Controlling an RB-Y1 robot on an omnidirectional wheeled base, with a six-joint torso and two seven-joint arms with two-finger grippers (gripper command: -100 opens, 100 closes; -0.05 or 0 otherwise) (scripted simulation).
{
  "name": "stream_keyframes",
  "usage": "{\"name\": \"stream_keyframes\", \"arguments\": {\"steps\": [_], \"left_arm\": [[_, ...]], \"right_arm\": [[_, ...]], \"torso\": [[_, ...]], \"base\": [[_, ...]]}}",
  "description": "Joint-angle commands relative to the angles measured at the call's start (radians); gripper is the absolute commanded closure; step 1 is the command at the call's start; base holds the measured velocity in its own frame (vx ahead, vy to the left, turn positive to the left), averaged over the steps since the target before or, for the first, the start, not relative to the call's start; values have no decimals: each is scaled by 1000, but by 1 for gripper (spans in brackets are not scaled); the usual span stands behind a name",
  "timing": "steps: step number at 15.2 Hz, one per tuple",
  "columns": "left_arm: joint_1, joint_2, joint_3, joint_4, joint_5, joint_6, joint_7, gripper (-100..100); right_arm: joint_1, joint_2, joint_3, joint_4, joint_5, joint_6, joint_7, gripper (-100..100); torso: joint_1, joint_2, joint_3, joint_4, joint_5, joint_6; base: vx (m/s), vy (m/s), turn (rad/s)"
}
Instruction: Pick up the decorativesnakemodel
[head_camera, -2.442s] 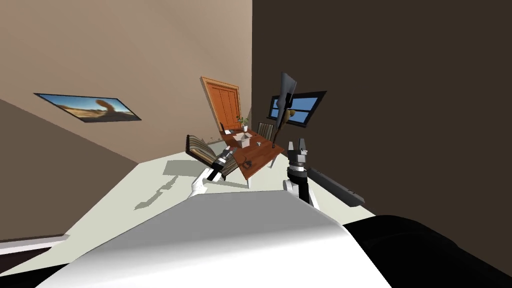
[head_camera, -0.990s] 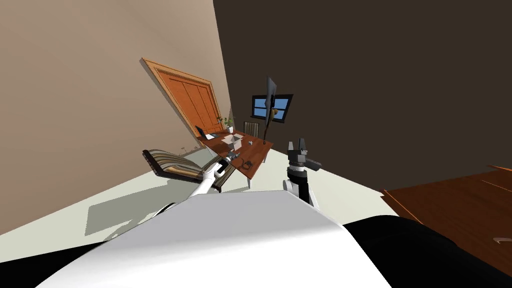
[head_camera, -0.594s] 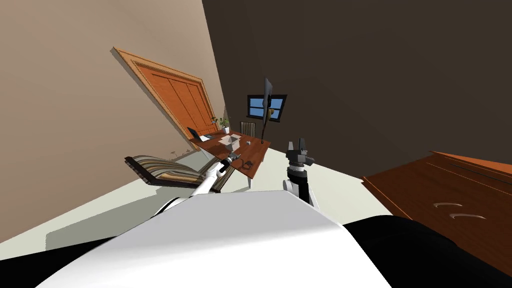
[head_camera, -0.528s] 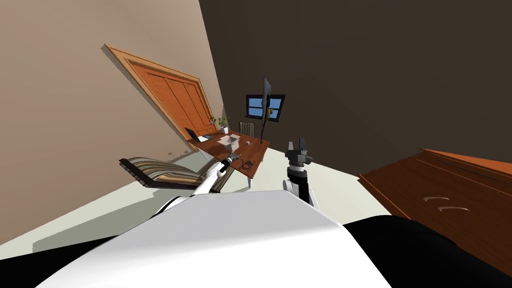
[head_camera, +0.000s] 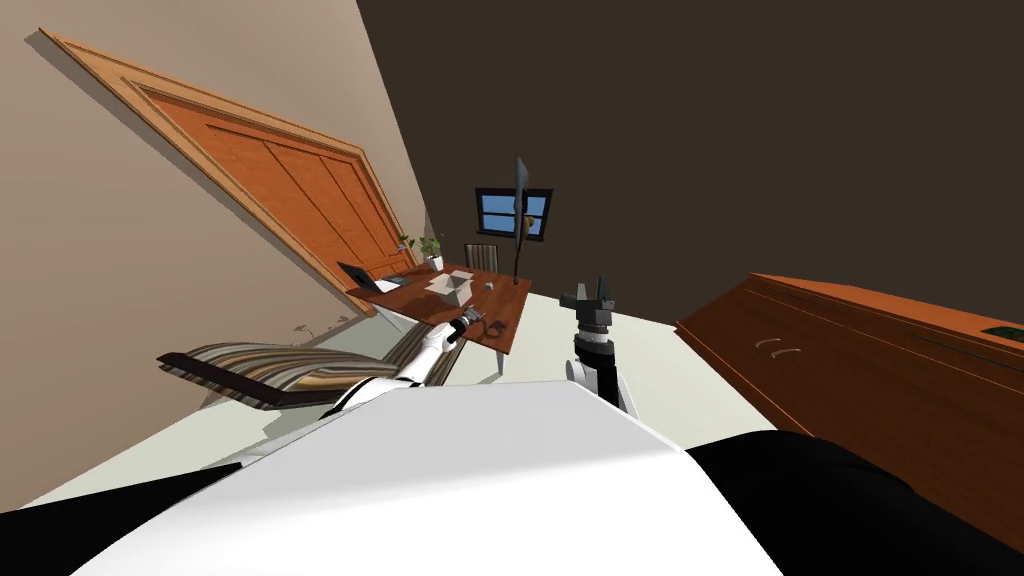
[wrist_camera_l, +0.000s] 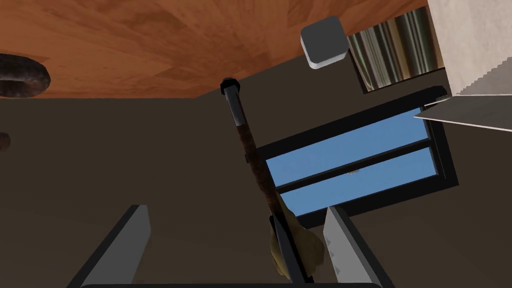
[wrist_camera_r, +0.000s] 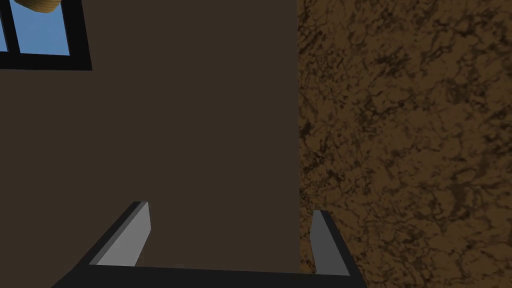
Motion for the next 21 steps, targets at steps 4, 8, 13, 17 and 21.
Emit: {"name": "stream_keyframes", "arguments": {"steps": [4, 8, 13, 17, 21], "left_arm": [[-33, -27, -8, 86, -57, 20, -26, -100], [-70, -66, -7, 163, -106, 32, -57, -100], [-97, -111, -5, 229, -145, 44, -82, -100], [-112, -160, -4, 285, -173, 53, -100, -100], [-121, -192, 0, 314, -184, 55, -110, -100]], "right_arm": [[0, 0, 0, 0, 0, 0, 0, 0], [0, 0, 0, 0, 0, 0, 0, 0], [0, 0, 0, 0, 0, 0, 0, 0], [0, 0, 0, 0, 0, 0, 0, 0], [0, 0, 0, 0, 0, 0, 0, 0]], "torso": [[-2, -1, 0, 0, 0, -1], [-7, -2, -1, 0, -1, 0], [-4, -1, -1, 0, -1, 0], [-5, -2, -1, -1, -1, -1], [-3, -2, -1, 0, -1, -1]], "base": [[-20, 131, -202], [-14, 73, -143], [-27, 114, -172], [-18, 93, -92], [-24, 106, -104]]}}
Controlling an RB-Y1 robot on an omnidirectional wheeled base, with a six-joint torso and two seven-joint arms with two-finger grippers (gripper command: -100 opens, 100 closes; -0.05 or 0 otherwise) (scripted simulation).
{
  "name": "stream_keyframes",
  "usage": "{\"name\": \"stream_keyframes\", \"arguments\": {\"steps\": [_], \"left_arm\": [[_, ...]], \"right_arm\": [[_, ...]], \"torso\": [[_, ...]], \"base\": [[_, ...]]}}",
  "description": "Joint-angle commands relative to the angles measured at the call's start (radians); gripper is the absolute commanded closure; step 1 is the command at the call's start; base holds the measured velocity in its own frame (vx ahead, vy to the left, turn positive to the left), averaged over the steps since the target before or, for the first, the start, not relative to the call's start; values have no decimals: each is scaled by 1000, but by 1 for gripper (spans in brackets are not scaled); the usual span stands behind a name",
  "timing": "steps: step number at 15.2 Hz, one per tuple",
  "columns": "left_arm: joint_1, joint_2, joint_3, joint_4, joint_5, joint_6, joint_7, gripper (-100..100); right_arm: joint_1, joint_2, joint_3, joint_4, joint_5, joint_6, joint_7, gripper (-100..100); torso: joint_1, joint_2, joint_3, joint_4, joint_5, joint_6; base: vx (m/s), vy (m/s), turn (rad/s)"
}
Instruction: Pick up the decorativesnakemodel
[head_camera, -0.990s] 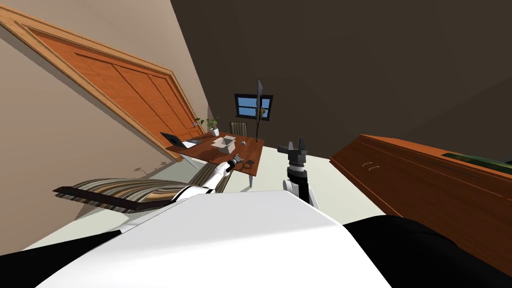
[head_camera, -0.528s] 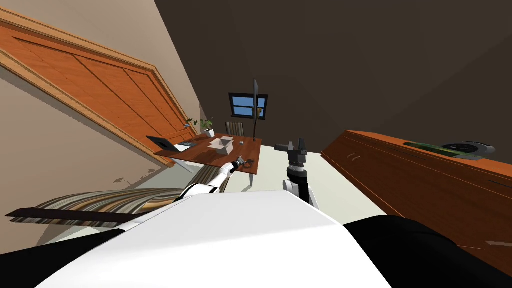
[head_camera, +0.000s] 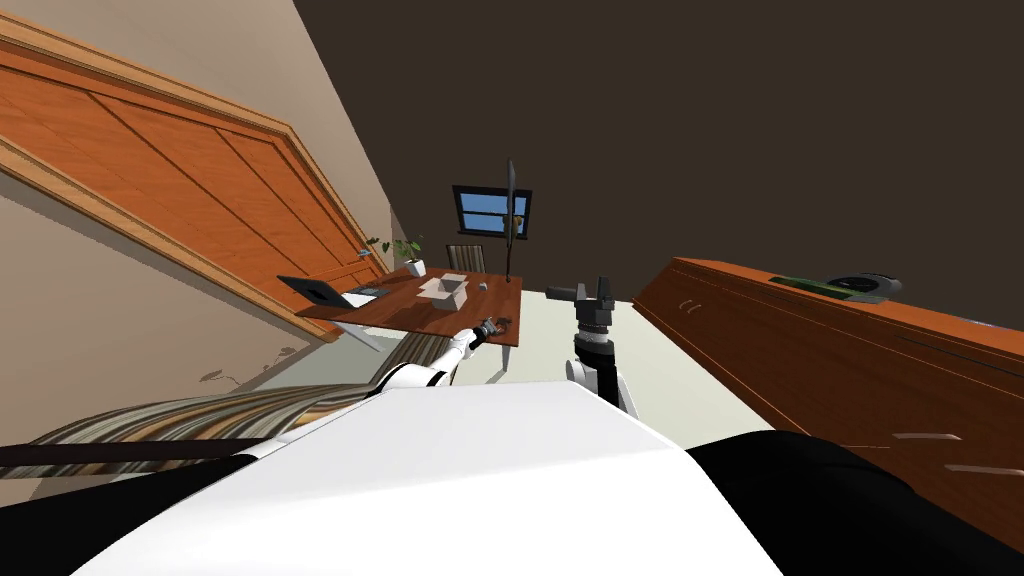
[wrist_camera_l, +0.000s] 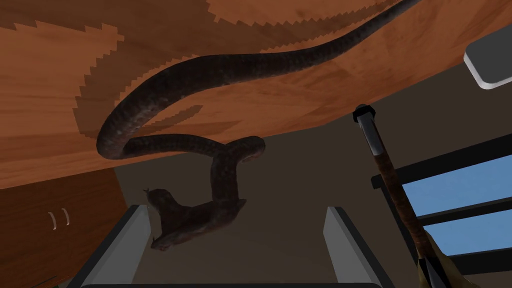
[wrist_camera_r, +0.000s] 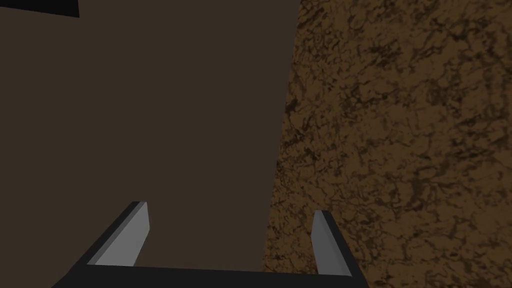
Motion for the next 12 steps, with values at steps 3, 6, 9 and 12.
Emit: {"name": "stream_keyframes", "arguments": {"steps": [3, 6, 9, 12], "left_arm": [[-10, 19, -76, 12, 85, -4, -41, -100], [-15, 28, -116, 18, 154, -7, -61, -100], [-20, 38, -155, 24, 213, -9, -82, -100], [-25, 47, -194, 30, 266, -11, -102, -100]], "right_arm": [[0, 0, 0, 0, 0, 0, 0, 0], [0, 0, 0, 0, 0, 0, 0, 0], [0, 0, 0, 0, 0, 0, 0, 0], [0, 0, 0, 0, 0, 0, 0, 0]], "torso": [[-6, -2, -1, 0, -1, 0], [-10, -3, -2, -1, -2, 0], [-9, -4, -2, -1, -2, 0], [-9, -4, -2, -1, -2, 0]], "base": [[8, -17, 76], [22, -60, 71], [19, -35, 49], [15, -40, 63]]}}
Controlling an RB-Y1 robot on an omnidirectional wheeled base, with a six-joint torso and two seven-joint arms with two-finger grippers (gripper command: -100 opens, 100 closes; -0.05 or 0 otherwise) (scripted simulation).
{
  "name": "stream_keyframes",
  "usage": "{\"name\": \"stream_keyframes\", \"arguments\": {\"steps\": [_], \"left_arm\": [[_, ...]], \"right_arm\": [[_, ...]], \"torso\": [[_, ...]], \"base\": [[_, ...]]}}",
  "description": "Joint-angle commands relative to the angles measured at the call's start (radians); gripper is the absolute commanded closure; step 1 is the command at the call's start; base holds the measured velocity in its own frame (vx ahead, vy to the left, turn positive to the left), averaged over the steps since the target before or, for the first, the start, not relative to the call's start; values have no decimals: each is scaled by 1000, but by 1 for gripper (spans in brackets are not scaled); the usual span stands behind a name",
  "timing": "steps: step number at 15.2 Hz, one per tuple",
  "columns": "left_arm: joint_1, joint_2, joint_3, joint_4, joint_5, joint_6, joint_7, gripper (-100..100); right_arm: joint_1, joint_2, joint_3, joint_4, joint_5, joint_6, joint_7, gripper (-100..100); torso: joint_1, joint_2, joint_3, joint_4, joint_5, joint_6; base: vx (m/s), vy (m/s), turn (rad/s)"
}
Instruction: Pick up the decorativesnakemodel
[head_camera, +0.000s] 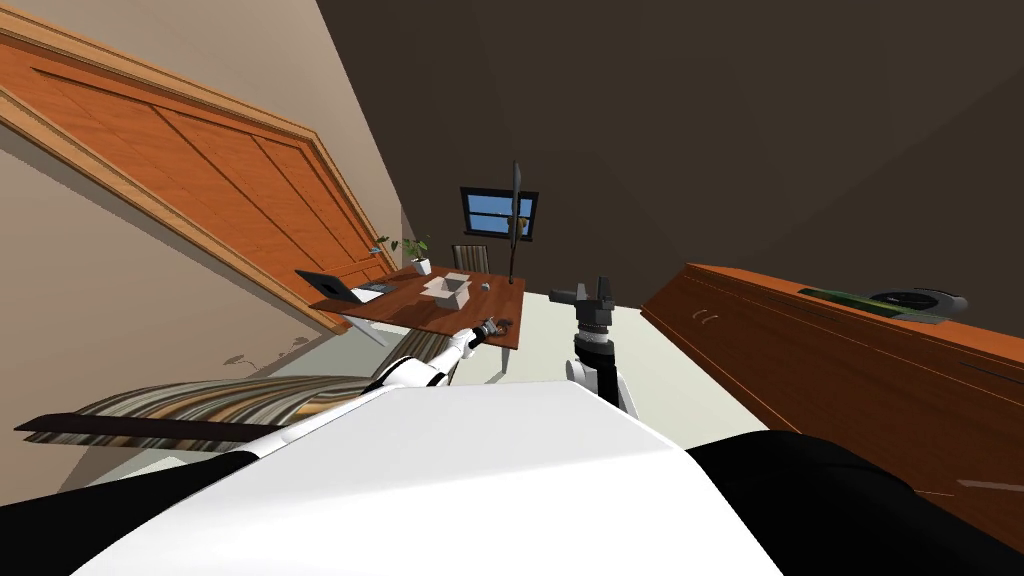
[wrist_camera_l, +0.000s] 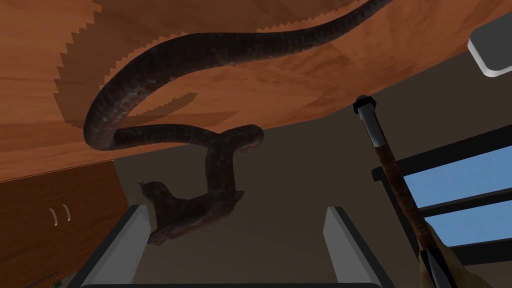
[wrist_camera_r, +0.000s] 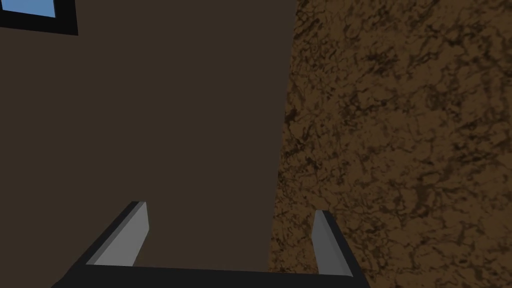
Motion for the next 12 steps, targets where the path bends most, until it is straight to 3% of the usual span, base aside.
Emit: {"name": "stream_keyframes", "arguments": {"steps": [1, 2, 3, 5, 6, 7, 8, 10, 11, 12], "left_arm": [[-4, 12, -49, 3, 50, -1, -19, -100], [-4, 12, -49, 3, 69, -1, -19, -100], [-9, 21, -84, 9, 93, -3, -40, -100], [-9, 21, -88, 9, 122, -3, -40, -100], [-14, 30, -126, 15, 155, -5, -60, -100], [-14, 30, -126, 15, 175, -5, -60, -100], [-19, 40, -159, 21, 200, -8, -81, -100], [-19, 40, -165, 21, 229, -8, -81, -100], [-24, 49, -204, 27, 261, -10, -101, -100], [-24, 49, -204, 27, 282, -10, -101, -100]], "right_arm": [[0, 0, 0, 0, 0, 0, 0, 0], [0, 0, 0, 0, 0, 0, 0, 0], [0, 0, 0, 0, 0, 0, 0, 0], [0, 0, 0, 0, 0, 0, 0, 0], [0, 0, 0, 0, 0, 0, 0, 0], [0, 0, 0, 0, 0, 0, 0, 0], [0, 0, 0, 0, 0, 0, 0, 0], [0, 0, 0, 0, 0, 0, 0, 0], [0, 0, 0, 0, 0, 0, 0, 0], [0, 0, 0, 0, 0, 0, 0, 0]], "torso": [[0, 0, 0, 0, 0, 0], [0, 0, 0, 0, 0, 0], [0, 0, 0, 0, 0, 0], [-1, 0, 0, 0, 0, 0], [0, 0, 0, 0, 0, 0], [0, 0, 0, 0, 0, 0], [0, 0, 0, 0, 0, 0], [0, 0, 0, 0, 0, 0], [0, 0, 0, 0, 0, 0], [0, 0, 0, 0, 0, 0]], "base": [[15, -31, 54], [17, -34, 62], [15, -48, 78], [11, -40, 53], [14, -30, 61], [16, -32, 67], [21, -38, 88], [16, -38, 46], [10, -33, 56], [12, -37, 64]]}}
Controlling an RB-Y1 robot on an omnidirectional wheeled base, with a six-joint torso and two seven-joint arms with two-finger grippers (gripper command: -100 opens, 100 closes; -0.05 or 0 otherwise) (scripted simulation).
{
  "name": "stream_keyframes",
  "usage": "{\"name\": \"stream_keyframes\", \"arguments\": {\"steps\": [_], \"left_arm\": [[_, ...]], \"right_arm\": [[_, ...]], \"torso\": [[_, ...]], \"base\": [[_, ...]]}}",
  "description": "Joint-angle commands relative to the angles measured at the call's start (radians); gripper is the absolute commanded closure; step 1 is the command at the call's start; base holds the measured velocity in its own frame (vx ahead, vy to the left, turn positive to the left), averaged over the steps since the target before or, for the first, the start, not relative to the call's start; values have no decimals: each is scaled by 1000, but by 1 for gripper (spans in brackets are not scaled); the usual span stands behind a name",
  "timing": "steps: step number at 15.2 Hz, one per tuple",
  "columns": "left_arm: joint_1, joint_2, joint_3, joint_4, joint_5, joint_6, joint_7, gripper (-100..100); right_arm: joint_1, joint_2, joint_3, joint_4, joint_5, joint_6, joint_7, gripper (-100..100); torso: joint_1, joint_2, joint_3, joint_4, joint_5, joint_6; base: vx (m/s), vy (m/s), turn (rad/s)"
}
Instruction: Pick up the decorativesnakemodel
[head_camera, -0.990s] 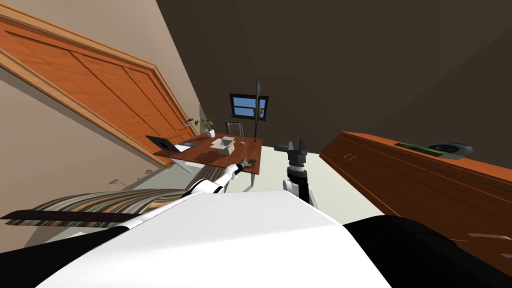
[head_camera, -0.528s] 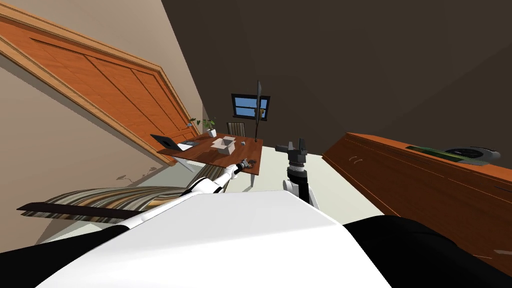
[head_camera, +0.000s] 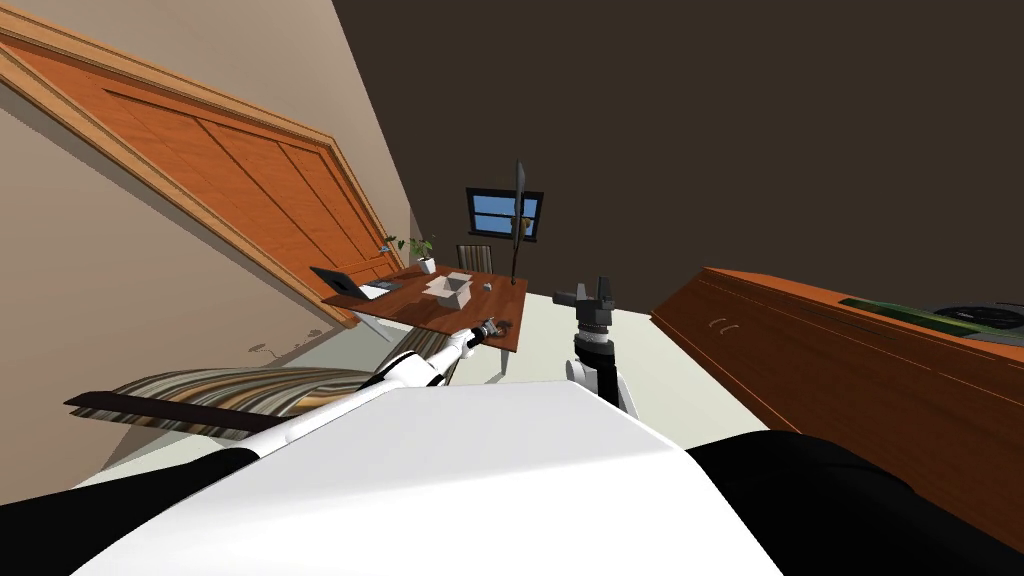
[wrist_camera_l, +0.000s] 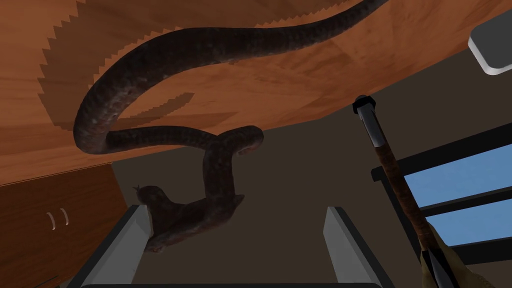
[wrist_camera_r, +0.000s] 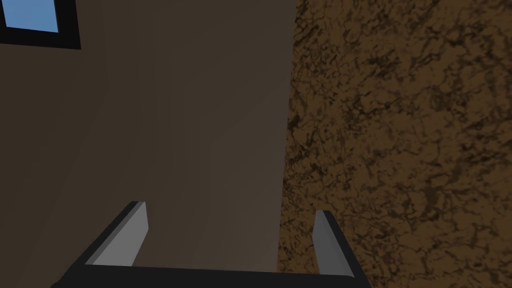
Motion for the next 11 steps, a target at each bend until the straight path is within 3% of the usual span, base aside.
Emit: {"name": "stream_keyframes", "arguments": {"steps": [1, 2, 6, 8, 10, 11], "left_arm": [[0, 0, 0, 0, 0, 0, 0, -100], [0, 1, -4, -1, 5, 0, -2, 100], [0, 1, -5, -1, 4, 1, -3, 100], [11, -13, 52, -18, -58, 8, 41, 100], [11, -13, 57, -18, -82, 8, 41, 100], [16, -23, 96, -24, -118, 10, 62, 100]], "right_arm": [[0, 0, 0, 0, 0, 0, 0, 0], [0, 0, 0, 0, 0, 0, 0, 0], [0, 0, 0, 0, 0, 0, 0, 0], [0, 0, 0, 0, 0, 0, 0, 0], [0, 0, 0, 0, 0, 0, 0, 0], [0, 0, 0, 0, 0, 0, 0, 0]], "torso": [[0, 0, 0, 0, 0, 0], [1, 0, 0, 0, 0, 0], [3, 0, 0, 0, 1, 0], [4, 1, 0, 0, 1, 0], [7, 2, 1, 0, 2, 0], [7, 2, 1, 0, 2, -1]], "base": [[8, -23, 22], [1, -9, -2], [0, -2, 0], [-11, 34, -93], [-17, 50, -82], [-20, 42, -54]]}}
